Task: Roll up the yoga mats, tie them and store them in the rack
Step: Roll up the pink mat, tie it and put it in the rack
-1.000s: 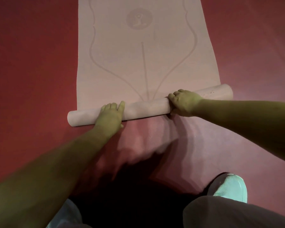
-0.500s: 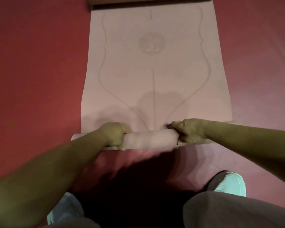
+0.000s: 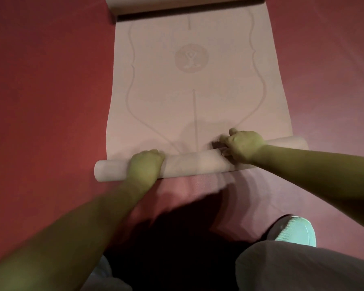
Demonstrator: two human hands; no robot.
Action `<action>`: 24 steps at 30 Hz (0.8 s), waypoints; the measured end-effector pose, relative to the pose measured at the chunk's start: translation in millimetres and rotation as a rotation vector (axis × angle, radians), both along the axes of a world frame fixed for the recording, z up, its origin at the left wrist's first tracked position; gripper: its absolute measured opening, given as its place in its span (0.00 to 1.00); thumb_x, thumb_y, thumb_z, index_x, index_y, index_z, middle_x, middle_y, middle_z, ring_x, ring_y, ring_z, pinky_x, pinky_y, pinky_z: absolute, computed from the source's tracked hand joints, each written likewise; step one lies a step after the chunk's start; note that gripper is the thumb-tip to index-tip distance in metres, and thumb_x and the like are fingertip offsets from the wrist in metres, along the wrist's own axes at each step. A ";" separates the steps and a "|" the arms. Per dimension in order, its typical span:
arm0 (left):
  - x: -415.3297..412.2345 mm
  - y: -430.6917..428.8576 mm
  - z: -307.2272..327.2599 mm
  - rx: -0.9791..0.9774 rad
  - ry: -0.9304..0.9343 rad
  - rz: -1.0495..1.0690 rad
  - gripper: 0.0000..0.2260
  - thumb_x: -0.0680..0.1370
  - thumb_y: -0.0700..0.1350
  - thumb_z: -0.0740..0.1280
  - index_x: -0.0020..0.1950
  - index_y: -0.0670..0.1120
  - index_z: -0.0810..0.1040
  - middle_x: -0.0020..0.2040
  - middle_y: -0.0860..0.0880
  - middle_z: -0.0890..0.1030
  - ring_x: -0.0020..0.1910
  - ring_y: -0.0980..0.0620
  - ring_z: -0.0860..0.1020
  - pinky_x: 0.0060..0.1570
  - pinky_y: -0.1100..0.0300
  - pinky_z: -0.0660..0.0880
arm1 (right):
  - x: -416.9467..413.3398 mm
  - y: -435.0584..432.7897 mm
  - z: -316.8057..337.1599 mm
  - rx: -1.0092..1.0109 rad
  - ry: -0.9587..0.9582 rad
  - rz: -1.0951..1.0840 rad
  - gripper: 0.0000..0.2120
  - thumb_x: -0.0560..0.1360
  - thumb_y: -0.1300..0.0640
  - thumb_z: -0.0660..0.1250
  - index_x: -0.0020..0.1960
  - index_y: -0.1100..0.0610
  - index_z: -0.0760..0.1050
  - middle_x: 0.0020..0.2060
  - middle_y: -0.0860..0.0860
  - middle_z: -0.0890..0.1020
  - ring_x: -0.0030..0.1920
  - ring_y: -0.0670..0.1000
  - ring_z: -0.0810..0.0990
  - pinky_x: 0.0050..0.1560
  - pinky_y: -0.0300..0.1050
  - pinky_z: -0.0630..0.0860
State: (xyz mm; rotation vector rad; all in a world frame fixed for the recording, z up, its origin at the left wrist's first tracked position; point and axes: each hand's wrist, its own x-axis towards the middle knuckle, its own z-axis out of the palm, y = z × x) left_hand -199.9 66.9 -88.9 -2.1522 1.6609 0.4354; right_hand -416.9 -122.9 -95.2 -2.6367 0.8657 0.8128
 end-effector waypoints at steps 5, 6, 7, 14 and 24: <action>-19.4 9.5 -18.1 0.120 -0.086 -0.111 0.36 0.75 0.62 0.60 0.72 0.36 0.64 0.66 0.38 0.72 0.62 0.42 0.73 0.62 0.52 0.68 | 4.3 5.2 13.9 -0.027 0.001 0.002 0.17 0.81 0.48 0.59 0.68 0.47 0.71 0.56 0.54 0.76 0.54 0.59 0.80 0.43 0.46 0.68; -15.3 7.2 -19.9 0.122 -0.095 -0.130 0.35 0.76 0.62 0.62 0.72 0.37 0.63 0.67 0.39 0.72 0.62 0.42 0.73 0.63 0.52 0.67 | 4.8 12.1 17.0 -0.091 0.005 0.022 0.17 0.81 0.51 0.58 0.68 0.49 0.72 0.57 0.55 0.77 0.55 0.59 0.79 0.45 0.46 0.69; -8.6 3.4 -21.5 0.123 -0.088 -0.141 0.33 0.76 0.60 0.64 0.71 0.38 0.64 0.67 0.40 0.73 0.62 0.43 0.74 0.63 0.53 0.67 | 4.4 23.7 15.3 -0.177 0.014 0.049 0.17 0.80 0.53 0.59 0.68 0.53 0.74 0.57 0.57 0.78 0.56 0.61 0.78 0.48 0.47 0.71; 31.4 -31.4 -6.3 0.133 0.372 0.132 0.33 0.75 0.49 0.72 0.76 0.44 0.63 0.70 0.41 0.73 0.66 0.41 0.73 0.64 0.54 0.69 | 0.3 54.5 -7.5 -0.118 0.147 -0.062 0.58 0.72 0.29 0.61 0.78 0.69 0.38 0.77 0.70 0.47 0.77 0.71 0.47 0.76 0.64 0.50; 16.5 -27.9 -34.0 0.001 0.032 0.034 0.50 0.69 0.62 0.70 0.78 0.36 0.50 0.77 0.36 0.56 0.76 0.36 0.55 0.75 0.41 0.53 | 31.0 -34.4 -13.4 0.074 -0.042 0.036 0.43 0.73 0.32 0.63 0.75 0.59 0.57 0.71 0.62 0.66 0.74 0.62 0.61 0.76 0.57 0.55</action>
